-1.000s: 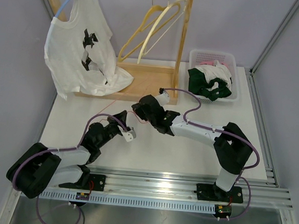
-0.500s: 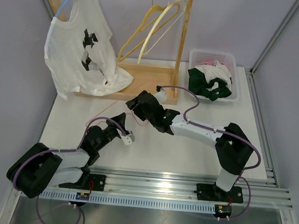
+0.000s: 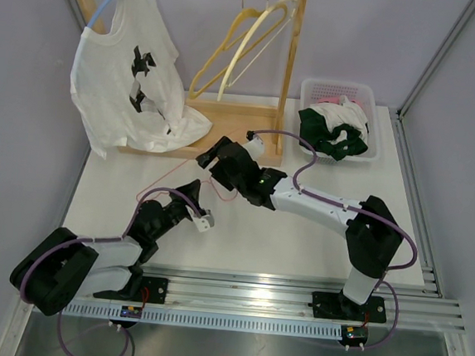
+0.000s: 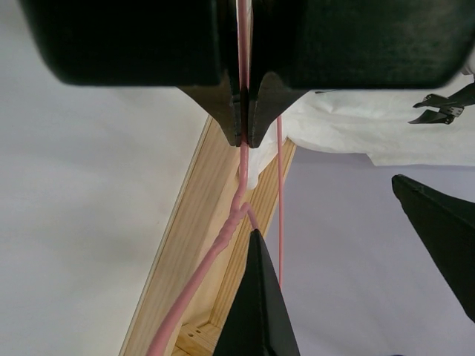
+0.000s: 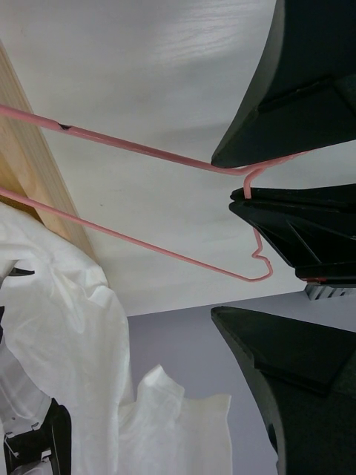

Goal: Remove the t-shirt from the hanger
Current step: Pass the hanger from the right arm to the left, then hang the hanger back to the clothesline with the left arm, then grab a hanger with a tshirt on it with the left arm

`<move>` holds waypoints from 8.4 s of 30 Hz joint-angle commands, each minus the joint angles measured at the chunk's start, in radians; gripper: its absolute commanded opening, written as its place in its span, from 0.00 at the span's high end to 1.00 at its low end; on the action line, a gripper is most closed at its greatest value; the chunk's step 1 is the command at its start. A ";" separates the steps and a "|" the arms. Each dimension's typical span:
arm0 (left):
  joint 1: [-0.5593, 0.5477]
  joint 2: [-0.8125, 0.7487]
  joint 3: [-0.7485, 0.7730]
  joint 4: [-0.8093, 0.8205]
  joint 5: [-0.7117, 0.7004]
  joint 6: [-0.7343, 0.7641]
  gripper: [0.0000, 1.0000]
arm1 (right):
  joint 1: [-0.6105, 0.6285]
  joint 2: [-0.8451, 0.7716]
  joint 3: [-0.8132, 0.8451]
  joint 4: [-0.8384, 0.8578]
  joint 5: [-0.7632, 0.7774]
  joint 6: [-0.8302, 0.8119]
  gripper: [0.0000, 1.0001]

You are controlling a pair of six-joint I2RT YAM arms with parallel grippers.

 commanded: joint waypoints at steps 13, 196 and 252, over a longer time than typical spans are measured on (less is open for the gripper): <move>-0.008 -0.061 0.020 -0.030 0.067 -0.077 1.00 | 0.010 -0.258 -0.136 0.147 0.154 -0.239 0.16; 0.239 0.620 2.219 -1.451 -0.083 -1.051 0.52 | 0.005 -0.729 -0.605 0.693 0.609 -0.967 0.00; 0.679 0.592 2.342 -1.549 0.003 -0.868 0.07 | -0.111 -0.776 -0.643 0.718 0.509 -1.249 0.01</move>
